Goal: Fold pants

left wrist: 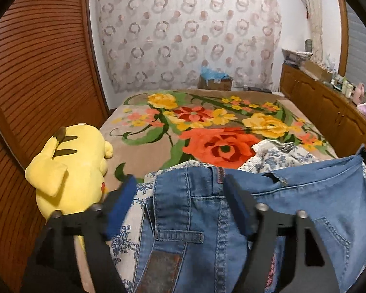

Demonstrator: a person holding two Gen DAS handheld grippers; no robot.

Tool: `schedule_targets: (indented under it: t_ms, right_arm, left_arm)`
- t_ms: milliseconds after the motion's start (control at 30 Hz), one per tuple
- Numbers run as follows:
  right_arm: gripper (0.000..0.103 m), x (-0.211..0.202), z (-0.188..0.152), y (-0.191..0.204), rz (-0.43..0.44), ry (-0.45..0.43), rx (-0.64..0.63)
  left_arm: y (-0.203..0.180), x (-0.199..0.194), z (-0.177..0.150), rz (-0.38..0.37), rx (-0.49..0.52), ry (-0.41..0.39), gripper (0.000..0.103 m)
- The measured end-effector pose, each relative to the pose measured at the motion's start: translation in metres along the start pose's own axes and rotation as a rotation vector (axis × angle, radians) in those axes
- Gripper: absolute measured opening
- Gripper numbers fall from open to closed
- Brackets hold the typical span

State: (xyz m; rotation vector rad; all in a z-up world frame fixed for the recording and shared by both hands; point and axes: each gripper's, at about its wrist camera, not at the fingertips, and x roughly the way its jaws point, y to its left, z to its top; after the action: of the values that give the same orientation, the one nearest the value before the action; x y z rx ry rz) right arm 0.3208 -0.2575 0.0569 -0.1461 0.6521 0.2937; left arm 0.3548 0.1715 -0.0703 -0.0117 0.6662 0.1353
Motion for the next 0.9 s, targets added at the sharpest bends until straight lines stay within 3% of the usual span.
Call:
schedule_targets:
  t_ms: [133, 400, 600, 833, 867, 900]
  right_arm:
    - [0.016, -0.001, 0.004, -0.004, -0.017, 0.010, 0.013]
    - [0.040, -0.016, -0.003, -0.001, -0.008, -0.002, 0.006]
    - [0.042, -0.004, -0.002, -0.008, 0.044, 0.040, 0.009]
    - [0.041, 0.022, 0.017, -0.021, 0.096, 0.104, 0.040]
    - [0.036, 0.028, 0.018, -0.021, 0.101, 0.123, 0.037]
    - [0.022, 0.032, 0.020, -0.021, 0.109, 0.136, 0.033]
  left_arm:
    - [-0.010, -0.010, -0.004, -0.030, 0.013, 0.000, 0.078]
    - [-0.054, -0.018, -0.025, -0.160, 0.072, 0.047, 0.078]
    - [-0.079, -0.018, -0.041, -0.225, 0.122, 0.067, 0.078]
    - [-0.084, -0.005, -0.050, -0.246, 0.140, 0.098, 0.078]
    - [-0.084, -0.005, -0.051, -0.247, 0.140, 0.099, 0.078]
    - [-0.084, -0.004, -0.051, -0.250, 0.138, 0.103, 0.078]
